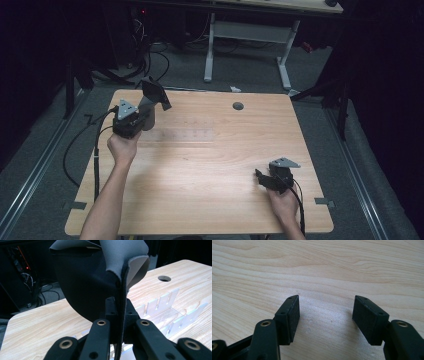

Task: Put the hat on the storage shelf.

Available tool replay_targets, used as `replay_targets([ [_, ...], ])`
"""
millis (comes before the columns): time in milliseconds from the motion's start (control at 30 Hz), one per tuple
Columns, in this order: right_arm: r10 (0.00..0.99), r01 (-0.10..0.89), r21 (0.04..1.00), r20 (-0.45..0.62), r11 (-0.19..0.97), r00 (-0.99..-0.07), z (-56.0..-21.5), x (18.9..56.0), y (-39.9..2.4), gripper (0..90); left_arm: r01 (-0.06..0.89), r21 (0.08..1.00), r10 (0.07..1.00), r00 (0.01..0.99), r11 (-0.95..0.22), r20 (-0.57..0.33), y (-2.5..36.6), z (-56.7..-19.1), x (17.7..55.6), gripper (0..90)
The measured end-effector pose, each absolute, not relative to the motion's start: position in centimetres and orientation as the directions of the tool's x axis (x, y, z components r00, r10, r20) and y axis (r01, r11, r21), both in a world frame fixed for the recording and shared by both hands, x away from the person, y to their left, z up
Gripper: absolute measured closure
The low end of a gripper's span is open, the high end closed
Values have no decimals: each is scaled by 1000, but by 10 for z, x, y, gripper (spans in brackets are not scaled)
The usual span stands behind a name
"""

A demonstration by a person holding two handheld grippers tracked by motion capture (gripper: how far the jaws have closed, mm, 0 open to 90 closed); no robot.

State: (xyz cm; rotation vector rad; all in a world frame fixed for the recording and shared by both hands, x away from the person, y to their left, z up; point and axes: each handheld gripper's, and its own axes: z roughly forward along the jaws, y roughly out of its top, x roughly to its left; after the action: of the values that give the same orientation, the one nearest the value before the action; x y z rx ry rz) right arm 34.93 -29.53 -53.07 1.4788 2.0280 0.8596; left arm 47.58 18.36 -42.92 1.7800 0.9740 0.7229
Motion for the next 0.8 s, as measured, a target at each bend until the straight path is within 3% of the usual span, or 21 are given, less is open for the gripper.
replay_targets([
  [800, 954, 649, 729, -20, 219, -300, -531, 349, -295, 388, 319, 921, 859, 510, -225, 33, 185, -454, 479, 865],
])
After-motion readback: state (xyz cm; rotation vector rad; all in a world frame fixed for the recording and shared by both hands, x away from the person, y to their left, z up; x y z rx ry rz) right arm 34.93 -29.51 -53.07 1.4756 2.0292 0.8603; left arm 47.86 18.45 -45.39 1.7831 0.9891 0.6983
